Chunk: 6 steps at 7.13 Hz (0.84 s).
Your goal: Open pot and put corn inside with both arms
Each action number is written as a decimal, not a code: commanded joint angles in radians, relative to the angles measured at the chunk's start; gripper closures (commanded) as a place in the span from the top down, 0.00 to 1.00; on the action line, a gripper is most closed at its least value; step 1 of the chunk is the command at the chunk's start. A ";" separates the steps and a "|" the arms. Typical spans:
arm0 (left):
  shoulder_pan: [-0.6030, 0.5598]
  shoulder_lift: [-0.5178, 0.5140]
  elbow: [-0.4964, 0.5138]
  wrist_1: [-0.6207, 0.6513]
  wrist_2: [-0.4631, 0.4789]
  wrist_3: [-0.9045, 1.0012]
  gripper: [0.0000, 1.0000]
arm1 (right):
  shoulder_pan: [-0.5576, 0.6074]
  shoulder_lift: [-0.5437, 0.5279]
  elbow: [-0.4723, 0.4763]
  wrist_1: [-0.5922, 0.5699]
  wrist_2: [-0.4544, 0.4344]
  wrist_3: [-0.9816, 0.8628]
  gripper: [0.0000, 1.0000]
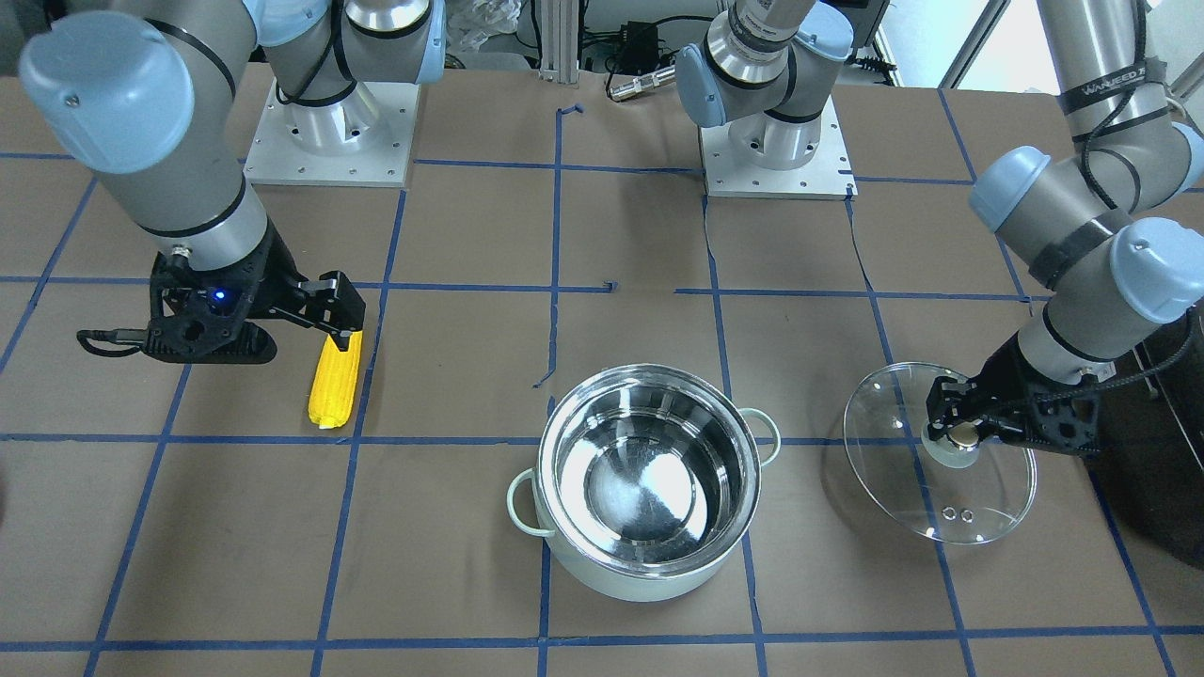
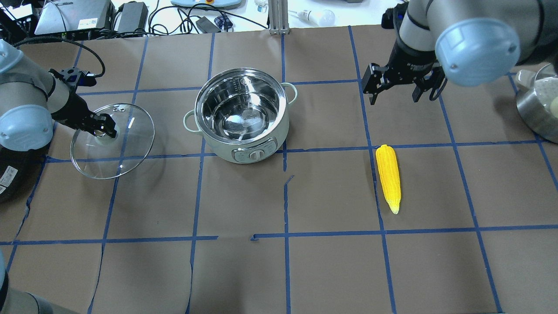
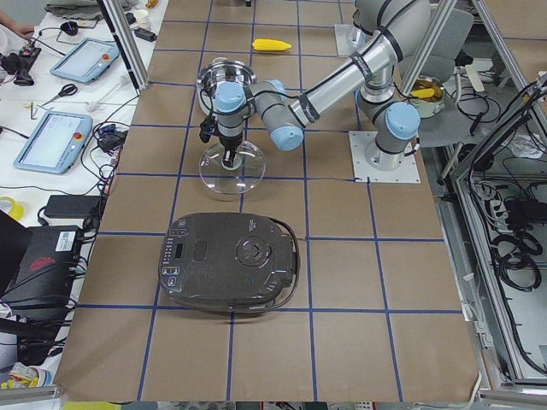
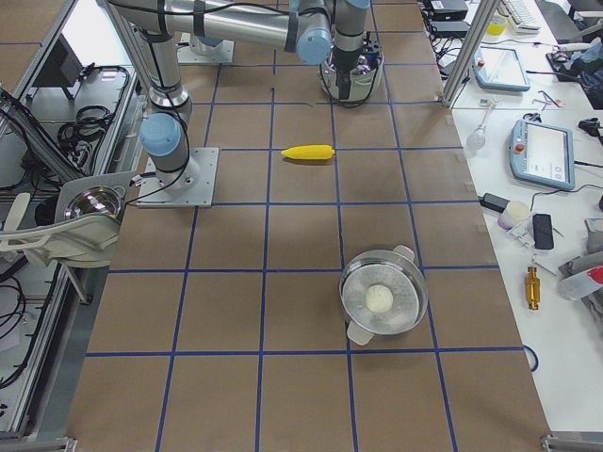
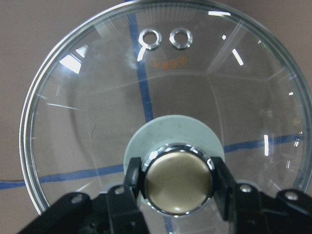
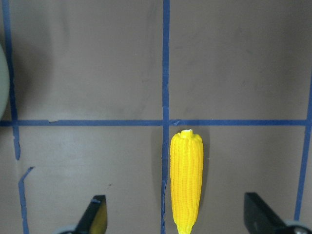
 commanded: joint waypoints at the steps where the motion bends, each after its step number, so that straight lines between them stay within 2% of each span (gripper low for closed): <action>1: 0.006 -0.033 -0.018 0.033 -0.001 -0.005 0.17 | -0.002 -0.004 0.196 -0.140 0.004 0.006 1.00; 2: 0.009 -0.040 -0.016 0.037 0.000 -0.009 0.25 | -0.006 -0.002 0.296 -0.271 -0.002 -0.008 1.00; 3: 0.012 -0.053 -0.016 0.043 0.000 -0.009 0.27 | -0.020 0.001 0.380 -0.416 -0.007 -0.041 1.00; 4: 0.012 -0.057 -0.016 0.050 0.000 -0.009 0.29 | -0.048 0.011 0.440 -0.508 0.004 -0.105 0.99; 5: 0.012 -0.057 -0.016 0.050 0.000 -0.011 0.64 | -0.069 0.024 0.489 -0.617 0.005 -0.112 1.00; 6: 0.012 -0.057 -0.018 0.050 -0.001 -0.024 0.87 | -0.072 0.033 0.502 -0.622 0.002 -0.130 0.95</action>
